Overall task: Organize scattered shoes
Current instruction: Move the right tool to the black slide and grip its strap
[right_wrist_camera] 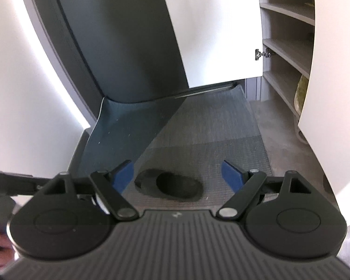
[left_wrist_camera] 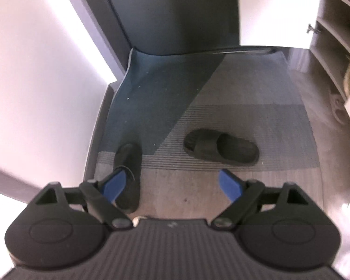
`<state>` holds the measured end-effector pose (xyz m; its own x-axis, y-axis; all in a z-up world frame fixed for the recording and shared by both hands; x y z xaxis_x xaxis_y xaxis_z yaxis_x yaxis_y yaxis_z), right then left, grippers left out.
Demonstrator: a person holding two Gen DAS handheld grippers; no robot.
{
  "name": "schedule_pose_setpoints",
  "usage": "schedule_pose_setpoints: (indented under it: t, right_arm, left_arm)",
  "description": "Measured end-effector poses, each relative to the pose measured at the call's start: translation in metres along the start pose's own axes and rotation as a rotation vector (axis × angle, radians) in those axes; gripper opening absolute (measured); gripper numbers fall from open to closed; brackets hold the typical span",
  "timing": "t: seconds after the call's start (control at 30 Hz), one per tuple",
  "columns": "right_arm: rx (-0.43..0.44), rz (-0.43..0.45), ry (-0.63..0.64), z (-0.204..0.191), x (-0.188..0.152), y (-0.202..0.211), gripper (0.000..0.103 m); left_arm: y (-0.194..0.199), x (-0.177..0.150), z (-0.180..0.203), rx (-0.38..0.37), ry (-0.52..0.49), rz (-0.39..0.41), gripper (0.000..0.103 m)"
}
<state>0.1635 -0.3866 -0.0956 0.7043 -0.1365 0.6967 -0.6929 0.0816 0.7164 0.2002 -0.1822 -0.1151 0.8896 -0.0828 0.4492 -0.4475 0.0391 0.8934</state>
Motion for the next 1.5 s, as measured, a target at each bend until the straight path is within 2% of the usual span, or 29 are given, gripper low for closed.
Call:
schedule_pose_setpoints:
  t: [0.1,0.27,0.37,0.47,0.57,0.63,0.73,0.8,0.9,1.0,1.03,1.1,1.13,1.17,1.2,1.4,1.5]
  right_arm:
    - [0.016,-0.014,0.015,-0.016,-0.008,0.004,0.084]
    - [0.048,0.001,0.044,-0.050,-0.016,-0.001,0.084]
    - [0.051,0.001,0.040,-0.066,-0.020,-0.003,0.084]
    - [0.057,-0.014,0.032,-0.079,-0.021,-0.003,0.084]
    - [0.078,-0.058,0.023,-0.090,-0.028,-0.014,0.084]
    - [0.067,-0.068,0.017,-0.093,-0.033,-0.023,0.084]
    - [0.021,-0.080,-0.005,-0.096,-0.049,-0.051,0.084]
    - [-0.002,-0.069,0.000,-0.102,-0.065,-0.079,0.084]
    - [-0.013,-0.059,0.023,-0.115,-0.097,-0.141,0.084]
    - [0.000,-0.074,0.068,-0.135,-0.119,-0.204,0.084]
    - [0.011,-0.077,0.089,-0.143,-0.126,-0.226,0.084]
    - [0.051,-0.025,0.272,-0.166,-0.140,-0.276,0.084]
    - [0.054,-0.021,0.302,-0.168,-0.143,-0.287,0.084]
    - [0.056,-0.032,0.364,-0.174,-0.152,-0.316,0.084]
    - [0.059,-0.041,0.400,-0.178,-0.158,-0.335,0.084]
    - [0.040,-0.046,0.504,-0.190,-0.172,-0.403,0.083]
    - [0.046,-0.068,0.520,-0.195,-0.172,-0.426,0.083]
  left_arm:
    - [0.004,-0.002,-0.015,-0.026,-0.027,-0.035,0.089]
    - [0.004,-0.008,-0.030,-0.061,-0.155,-0.070,0.089]
    - [-0.001,-0.015,-0.046,-0.075,-0.045,-0.087,0.089]
    - [-0.001,-0.019,-0.063,-0.114,0.082,-0.067,0.089]
    - [-0.004,-0.025,-0.078,-0.137,0.132,-0.029,0.090]
    - [-0.007,-0.031,-0.089,-0.156,0.149,0.006,0.094]
    - [-0.030,-0.049,-0.109,-0.187,0.171,0.059,0.095]
    - [-0.058,-0.071,-0.125,-0.209,0.168,0.086,0.095]
    - [-0.087,-0.104,-0.147,-0.178,0.137,0.081,0.095]
    - [-0.110,-0.142,-0.176,-0.148,0.209,-0.027,0.095]
    - [-0.116,-0.144,-0.181,-0.172,0.235,-0.070,0.095]
    - [-0.125,-0.147,-0.188,-0.213,0.278,-0.130,0.095]
    - [-0.124,-0.143,-0.192,-0.209,0.285,-0.099,0.095]
    - [-0.124,-0.137,-0.197,-0.189,0.287,-0.060,0.096]
    - [-0.127,-0.133,-0.200,-0.179,0.286,-0.051,0.097]
    - [-0.140,-0.138,-0.206,-0.242,0.262,-0.108,0.097]
    - [-0.141,-0.144,-0.215,-0.226,0.262,-0.122,0.097]
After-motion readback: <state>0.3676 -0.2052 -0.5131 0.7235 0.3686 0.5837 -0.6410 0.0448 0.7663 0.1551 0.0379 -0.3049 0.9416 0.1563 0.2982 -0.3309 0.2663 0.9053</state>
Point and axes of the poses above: each gripper's, at about its wrist camera, not at the fingertips, and y roughly against the way its jaws point, z to its right, x to its top, the point moved 7 cm from there along -y, roughly the way its jaws point, and after that the axes turned 15 degrees about -x, right-handed, at the moved point
